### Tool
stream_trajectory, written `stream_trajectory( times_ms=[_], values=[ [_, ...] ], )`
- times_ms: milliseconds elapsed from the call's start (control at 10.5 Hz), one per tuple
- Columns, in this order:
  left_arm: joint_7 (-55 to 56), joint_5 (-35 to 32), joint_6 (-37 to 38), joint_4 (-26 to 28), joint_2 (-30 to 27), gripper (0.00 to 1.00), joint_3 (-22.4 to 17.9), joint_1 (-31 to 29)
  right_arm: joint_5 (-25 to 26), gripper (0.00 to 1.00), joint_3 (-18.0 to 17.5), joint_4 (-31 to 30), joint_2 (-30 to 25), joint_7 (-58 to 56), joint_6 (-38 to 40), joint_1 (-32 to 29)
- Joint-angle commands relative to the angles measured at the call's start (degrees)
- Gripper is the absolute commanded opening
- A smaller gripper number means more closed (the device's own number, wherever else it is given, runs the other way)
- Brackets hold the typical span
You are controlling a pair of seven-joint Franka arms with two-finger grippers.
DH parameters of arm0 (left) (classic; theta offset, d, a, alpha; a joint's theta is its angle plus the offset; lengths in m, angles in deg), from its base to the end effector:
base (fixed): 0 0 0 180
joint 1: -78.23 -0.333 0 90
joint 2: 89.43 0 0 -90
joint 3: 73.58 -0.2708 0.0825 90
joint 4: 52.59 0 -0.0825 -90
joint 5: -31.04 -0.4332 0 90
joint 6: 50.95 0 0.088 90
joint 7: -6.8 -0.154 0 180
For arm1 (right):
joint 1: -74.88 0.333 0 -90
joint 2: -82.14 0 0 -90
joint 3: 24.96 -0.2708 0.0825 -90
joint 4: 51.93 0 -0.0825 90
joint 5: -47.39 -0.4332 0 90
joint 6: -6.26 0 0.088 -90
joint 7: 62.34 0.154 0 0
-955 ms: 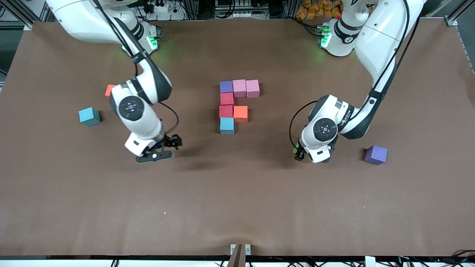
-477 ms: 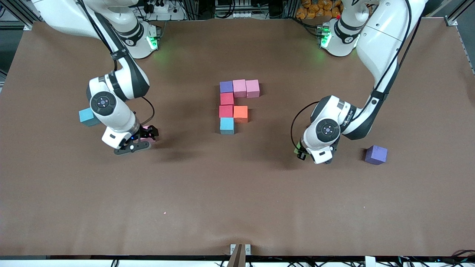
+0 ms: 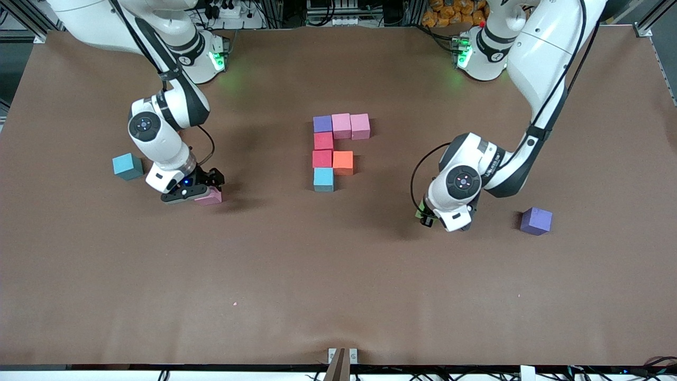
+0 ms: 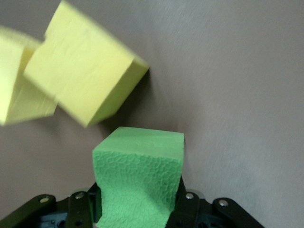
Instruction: Arrange 11 blocks into digit 3
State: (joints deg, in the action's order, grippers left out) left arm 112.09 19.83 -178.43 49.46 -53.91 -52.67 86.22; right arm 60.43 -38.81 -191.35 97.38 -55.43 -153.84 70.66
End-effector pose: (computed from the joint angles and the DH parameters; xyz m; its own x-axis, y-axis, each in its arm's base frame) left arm 0.5689 -0.3085 0.0981 0.3106 0.9499 -0.0355 0.9398 -0.3125 -0.1383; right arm 0.5039 0.1046 0.0758 0.9639 0.2433 0.1084 0.2422 -0.9699 0.0237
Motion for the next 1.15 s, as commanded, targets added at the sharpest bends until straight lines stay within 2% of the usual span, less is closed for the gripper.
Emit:
stream_trajectory(
  times_ms=[0, 95, 191, 382, 668, 859, 1050],
  values=[
    [7.6, 1.0, 1.9, 0.6, -1.6, 0.48, 2.8, 0.1, 0.7, 1.0, -0.9, -1.4, -1.7, -0.7, -0.7, -1.5],
    [10.8, 0.7, 1.9, 0.6, -1.6, 0.48, 3.3, 1.1, 0.7, 1.0, -0.9, -1.5, -1.0, -0.7, -0.9, -1.5],
    [13.6, 0.6, 1.9, 0.9, -1.6, 0.48, 3.3, 2.8, 0.7, 0.93, -0.9, -1.4, -0.6, -0.7, -0.9, -1.5],
    [18.5, 0.4, 2.0, 1.0, -1.6, 0.48, 3.3, 4.2, 0.8, 0.7, -0.9, -1.0, 0.1, -0.7, -1.0, -1.2],
    [27.8, 0.3, 1.9, 1.0, -1.1, 0.48, 3.3, 9.0, 0.8, 0.49, -1.0, -0.8, 0.8, -0.7, -1.5, -1.0],
    [33.3, 0.4, 1.6, 0.8, -0.5, 0.47, 3.3, 11.9, 0.7, 0.43, -1.4, 3.3, 0.2, -0.3, 0.4, 1.4],
    [36.1, 0.3, 1.6, 0.9, 0.4, 0.47, 3.3, 13.0, -0.1, 0.41, -1.4, 12.5, 0.9, 1.9, 9.7, 5.9]
  ],
)
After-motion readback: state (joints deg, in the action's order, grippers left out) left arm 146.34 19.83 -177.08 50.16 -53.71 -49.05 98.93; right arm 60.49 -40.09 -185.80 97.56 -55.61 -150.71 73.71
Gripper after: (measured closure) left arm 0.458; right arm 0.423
